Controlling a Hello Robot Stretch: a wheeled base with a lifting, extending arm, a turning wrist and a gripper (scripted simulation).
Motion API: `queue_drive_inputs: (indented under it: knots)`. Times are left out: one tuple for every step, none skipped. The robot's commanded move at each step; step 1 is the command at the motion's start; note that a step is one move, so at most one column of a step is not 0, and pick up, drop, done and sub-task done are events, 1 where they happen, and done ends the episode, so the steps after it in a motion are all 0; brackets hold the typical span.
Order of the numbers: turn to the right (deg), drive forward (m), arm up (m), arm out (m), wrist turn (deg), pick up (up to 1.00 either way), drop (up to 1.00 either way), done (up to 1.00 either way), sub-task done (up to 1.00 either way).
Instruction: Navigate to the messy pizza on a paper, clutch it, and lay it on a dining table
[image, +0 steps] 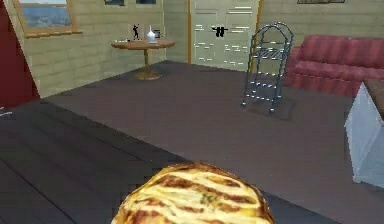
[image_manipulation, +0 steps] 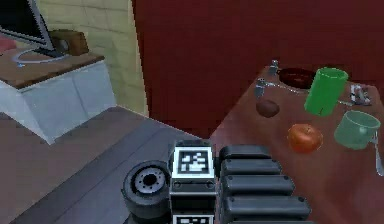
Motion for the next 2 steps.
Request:
queue_drive_inputs:
  knots:
    - [0.0, 1.00, 0.00, 0.00, 0.0, 0.00, 0.00, 0.00, 0.00]
    - [0.0, 1.00, 0.00, 0.00, 0.0, 0.00, 0.00, 0.00, 0.00]
